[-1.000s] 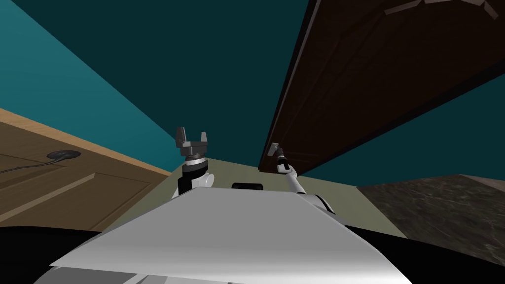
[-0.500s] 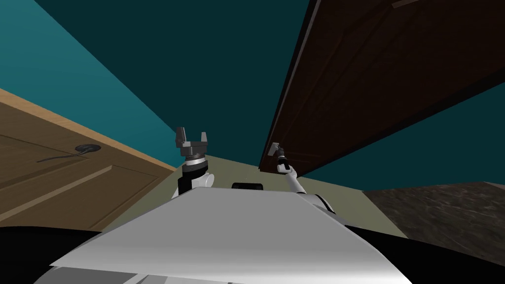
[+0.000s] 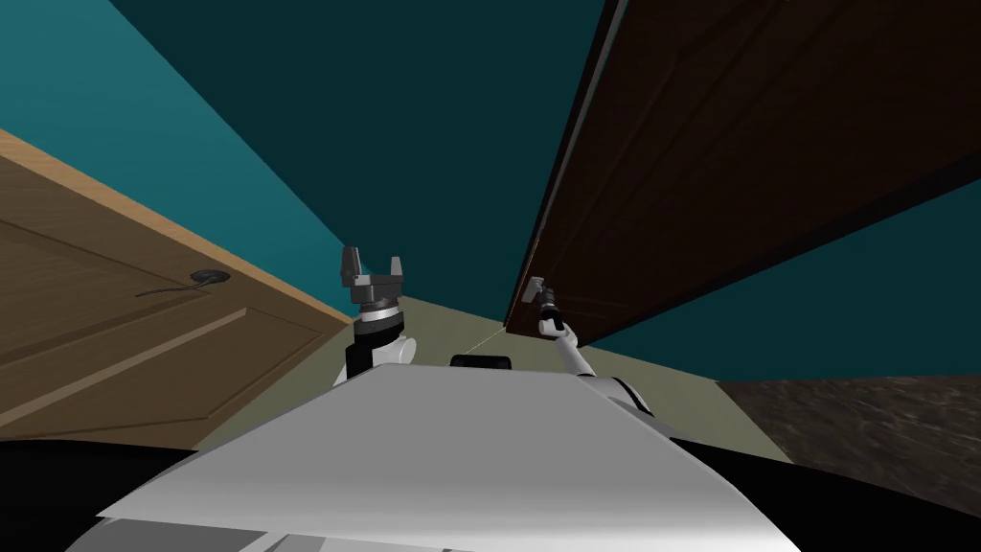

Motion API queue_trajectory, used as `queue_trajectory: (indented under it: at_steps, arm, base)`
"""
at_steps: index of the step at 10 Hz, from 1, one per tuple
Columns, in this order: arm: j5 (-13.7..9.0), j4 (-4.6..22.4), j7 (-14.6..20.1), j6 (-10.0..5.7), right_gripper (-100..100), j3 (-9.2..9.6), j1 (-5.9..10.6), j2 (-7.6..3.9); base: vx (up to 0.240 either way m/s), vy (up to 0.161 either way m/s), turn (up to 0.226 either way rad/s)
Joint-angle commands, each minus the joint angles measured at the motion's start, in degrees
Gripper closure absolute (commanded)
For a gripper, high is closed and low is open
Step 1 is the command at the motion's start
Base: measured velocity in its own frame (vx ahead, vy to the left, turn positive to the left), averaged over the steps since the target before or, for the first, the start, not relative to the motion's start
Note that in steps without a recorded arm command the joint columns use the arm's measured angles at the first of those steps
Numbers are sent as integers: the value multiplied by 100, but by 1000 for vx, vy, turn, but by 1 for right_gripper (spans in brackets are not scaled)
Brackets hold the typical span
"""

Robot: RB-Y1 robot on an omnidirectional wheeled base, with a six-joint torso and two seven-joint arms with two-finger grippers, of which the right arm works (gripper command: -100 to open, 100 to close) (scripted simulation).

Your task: Pull the door open

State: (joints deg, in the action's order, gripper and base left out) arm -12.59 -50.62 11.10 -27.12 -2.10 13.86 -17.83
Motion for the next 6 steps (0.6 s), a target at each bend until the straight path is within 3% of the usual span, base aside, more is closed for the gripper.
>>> queue_trajectory:
  at_steps: [1,3,6]
  arm:
    - [-76,-86,161,-13,100,67,32,55]
    - [-428,-82,541,-8,100,128,29,18]
    - [-599,-81,872,-5,100,158,28,0]
  base:
    - [-43,-26,57]
    - [-57,-37,102]
    - [-51,-28,73]
